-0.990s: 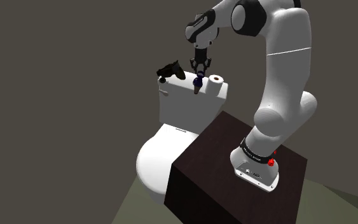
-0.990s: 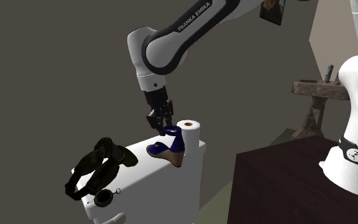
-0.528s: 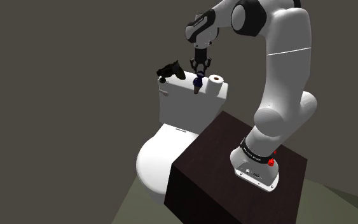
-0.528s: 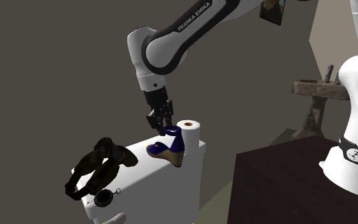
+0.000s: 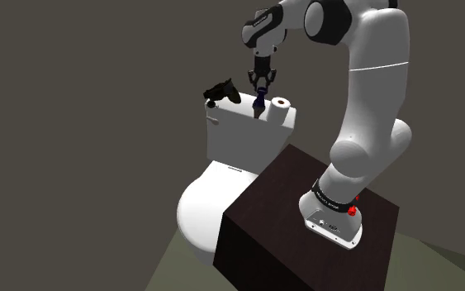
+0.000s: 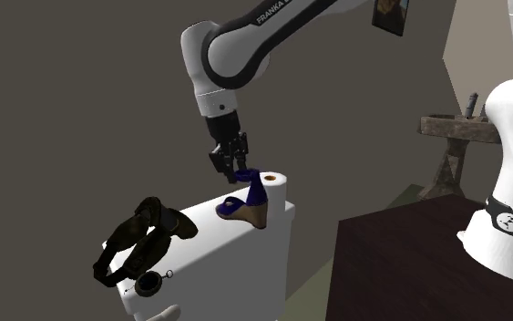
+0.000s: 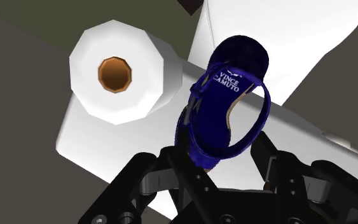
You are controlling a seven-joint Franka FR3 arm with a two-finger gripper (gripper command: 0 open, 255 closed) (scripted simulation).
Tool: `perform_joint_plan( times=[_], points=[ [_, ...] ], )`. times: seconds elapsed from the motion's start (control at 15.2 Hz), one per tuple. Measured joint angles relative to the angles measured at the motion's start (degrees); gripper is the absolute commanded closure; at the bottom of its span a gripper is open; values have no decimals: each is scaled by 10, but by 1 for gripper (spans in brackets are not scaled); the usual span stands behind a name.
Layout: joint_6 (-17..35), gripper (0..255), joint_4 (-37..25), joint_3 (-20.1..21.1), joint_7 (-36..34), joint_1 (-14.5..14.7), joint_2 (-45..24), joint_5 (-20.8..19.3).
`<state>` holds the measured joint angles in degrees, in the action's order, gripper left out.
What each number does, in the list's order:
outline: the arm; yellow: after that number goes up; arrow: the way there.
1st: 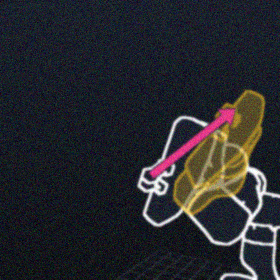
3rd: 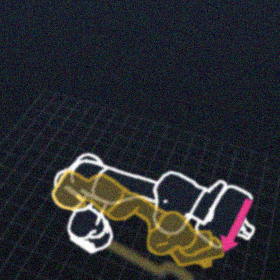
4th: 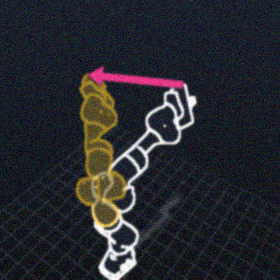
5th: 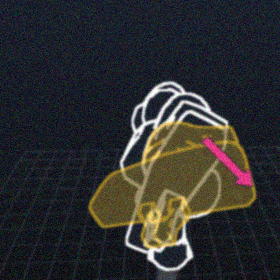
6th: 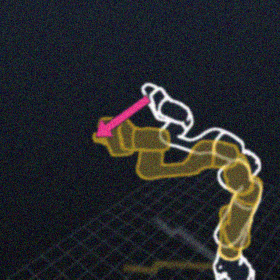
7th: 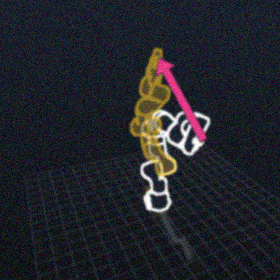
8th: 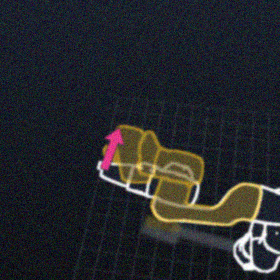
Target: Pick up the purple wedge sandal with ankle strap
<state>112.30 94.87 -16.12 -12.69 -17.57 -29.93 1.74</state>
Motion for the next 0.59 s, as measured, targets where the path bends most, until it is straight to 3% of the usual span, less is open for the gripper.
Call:
perform_joint_plan(
  times=[0.59],
  points=[
    [-50,255,-21,-4,-1,3,30,-7]
  ],
)
